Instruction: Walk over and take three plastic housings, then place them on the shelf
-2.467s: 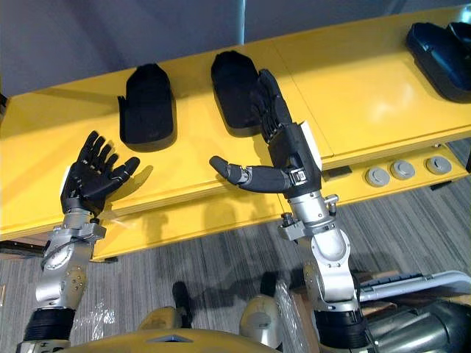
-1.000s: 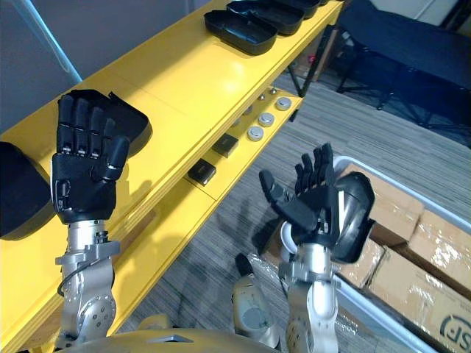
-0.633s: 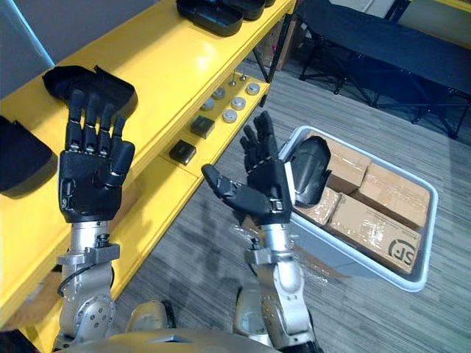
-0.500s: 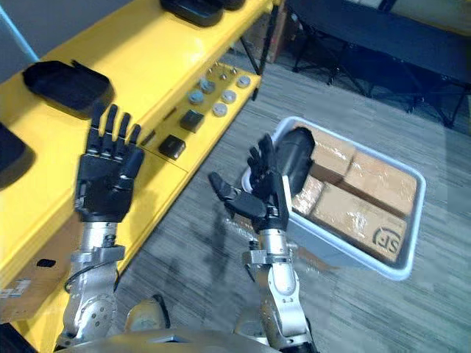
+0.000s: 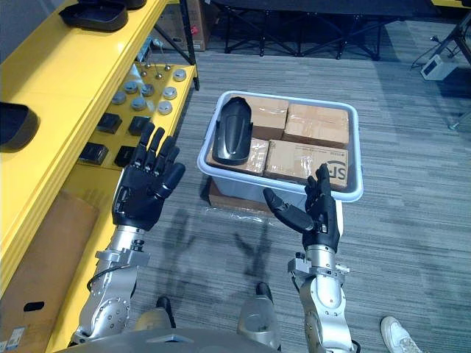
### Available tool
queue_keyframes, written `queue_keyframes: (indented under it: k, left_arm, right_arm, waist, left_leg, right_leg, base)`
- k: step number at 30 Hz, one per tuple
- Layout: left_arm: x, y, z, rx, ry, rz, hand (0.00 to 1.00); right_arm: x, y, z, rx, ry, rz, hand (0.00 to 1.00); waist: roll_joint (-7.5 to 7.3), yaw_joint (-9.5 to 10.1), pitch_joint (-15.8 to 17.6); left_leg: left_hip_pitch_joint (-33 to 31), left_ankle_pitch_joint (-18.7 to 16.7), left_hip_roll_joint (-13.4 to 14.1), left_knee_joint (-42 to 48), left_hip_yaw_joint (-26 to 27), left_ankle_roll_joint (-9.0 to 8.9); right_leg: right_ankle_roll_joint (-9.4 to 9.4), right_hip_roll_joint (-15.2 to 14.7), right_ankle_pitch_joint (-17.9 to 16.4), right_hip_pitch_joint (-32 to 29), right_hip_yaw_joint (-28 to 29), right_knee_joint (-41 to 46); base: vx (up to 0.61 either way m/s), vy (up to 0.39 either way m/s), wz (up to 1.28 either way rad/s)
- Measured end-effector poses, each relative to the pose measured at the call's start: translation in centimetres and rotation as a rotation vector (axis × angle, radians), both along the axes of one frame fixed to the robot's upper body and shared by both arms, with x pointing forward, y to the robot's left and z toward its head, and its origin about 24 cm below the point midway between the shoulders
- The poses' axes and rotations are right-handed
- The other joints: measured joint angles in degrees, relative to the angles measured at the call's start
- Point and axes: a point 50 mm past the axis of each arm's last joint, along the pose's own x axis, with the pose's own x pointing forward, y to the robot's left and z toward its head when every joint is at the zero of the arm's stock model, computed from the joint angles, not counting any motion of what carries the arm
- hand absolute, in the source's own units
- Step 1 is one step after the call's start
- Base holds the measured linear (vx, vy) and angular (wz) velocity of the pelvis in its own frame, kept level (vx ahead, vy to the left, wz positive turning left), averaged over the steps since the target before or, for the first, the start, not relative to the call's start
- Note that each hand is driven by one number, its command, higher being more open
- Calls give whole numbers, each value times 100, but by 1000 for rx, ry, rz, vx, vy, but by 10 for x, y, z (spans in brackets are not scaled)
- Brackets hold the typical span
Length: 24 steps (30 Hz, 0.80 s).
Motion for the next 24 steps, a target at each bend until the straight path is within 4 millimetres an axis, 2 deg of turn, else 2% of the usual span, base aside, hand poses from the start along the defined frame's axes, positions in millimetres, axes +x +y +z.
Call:
queue_keyframes:
  k: [1, 3, 6, 8, 9, 10, 13, 14, 15, 16, 18, 21, 24]
  left_arm:
    - [1, 2, -4, 30, 24, 13, 100]
    - [2, 11, -22, 209, 124, 67, 100]
    - [3, 17, -43, 396, 237, 99, 100]
    - [4, 17, -56, 452, 306, 91, 100]
    - [8, 14, -60, 487, 320, 67, 100]
    - [9, 14, -60, 506, 318, 62, 100]
    - [27, 10, -56, 539, 292, 36, 100]
    - [30, 10, -55, 543, 288, 35, 100]
    - [36, 9, -54, 545, 281, 34, 100]
    - [39, 9, -54, 549, 279, 33, 100]
    - [44, 8, -56, 562, 288, 24, 100]
    - [44, 4, -71, 590, 338, -17, 100]
    - [41, -4, -86, 623, 381, -81, 100]
  right_arm:
    - [0, 0, -4, 9, 17, -11, 100]
    - [0, -3, -17, 31, 76, -63, 100]
    - [6, -14, -26, 35, 123, -134, 100]
    - [19, -26, -26, 42, 127, -206, 100]
    - [37, -36, -16, 38, 95, -260, 100]
    - [45, -40, -11, 34, 78, -274, 100]
    - [92, -60, 33, -8, -28, -329, 100]
    - [100, -64, 43, -16, -48, -333, 100]
    - [116, -73, 66, -29, -94, -339, 100]
    - [124, -77, 78, -42, -116, -344, 100]
    - [145, -96, 120, -85, -174, -361, 100]
    - [158, -111, 153, -149, -189, -392, 100]
    - [165, -122, 178, -141, -201, -410, 100]
  waist:
    - [-38, 10, 5]
    - [-121, 64, 38]
    - [-119, 81, 55]
    - [-131, 97, 95]
    - [-163, 113, 279]
    - [-168, 116, 347]
    - [-220, 287, 714]
    - [-211, 314, 794]
    - [-165, 351, 926]
    - [-149, 390, 990]
    - [-27, 517, 1125]
    - [153, 635, 1226]
    - [291, 790, 1278]
  left_leg:
    - [0, 3, -43, -2, 3, -1]
    - [-29, 6, -150, 4, 19, -13]
    - [-246, 33, -143, 110, -69, -37]
    - [-364, 63, -136, 186, -140, -76]
    - [-454, 60, -119, 282, -223, -80]
    - [-518, 59, -116, 306, -257, -82]
    - [-847, 64, -118, 441, -460, -92]
    - [-904, 77, -118, 465, -504, -94]
    - [-1046, 130, -125, 502, -596, -92]
    - [-1100, 168, -128, 499, -610, -93]
    - [-1347, 280, -132, 476, -736, -87]
    - [-1522, 350, -139, 482, -916, -71]
    - [-1790, 422, -159, 540, -995, -52]
  right_leg:
    - [31, -42, 94, 71, -7, -151]
    - [54, -164, 388, 206, -46, -579]
    - [32, -154, 567, 179, -149, -805]
    - [14, -134, 666, 164, -190, -914]
    - [3, -112, 734, 166, -226, -954]
    - [-5, -104, 767, 159, -247, -980]
    - [-65, -52, 972, 17, -368, -1100]
    - [-75, -44, 993, -8, -399, -1103]
    - [-83, -28, 1037, -88, -460, -1098]
    - [-98, -24, 1070, -140, -474, -1097]
    - [-124, 5, 1151, -327, -599, -1097]
    - [-130, 38, 1163, -399, -769, -1074]
    - [-126, 37, 1169, -666, -846, -941]
  base:
    - [-124, 178, -8]
    - [-83, 122, -9]
    - [-38, 32, 2]
    - [-45, 14, 9]
    - [-43, 10, 10]
    - [-98, 17, 17]
    - [-137, 16, 12]
    - [-156, -1, 17]
    - [-104, -6, 16]
    - [-145, -6, 17]
    - [-103, -8, 15]
    - [-41, -7, 22]
    - [-36, 11, 8]
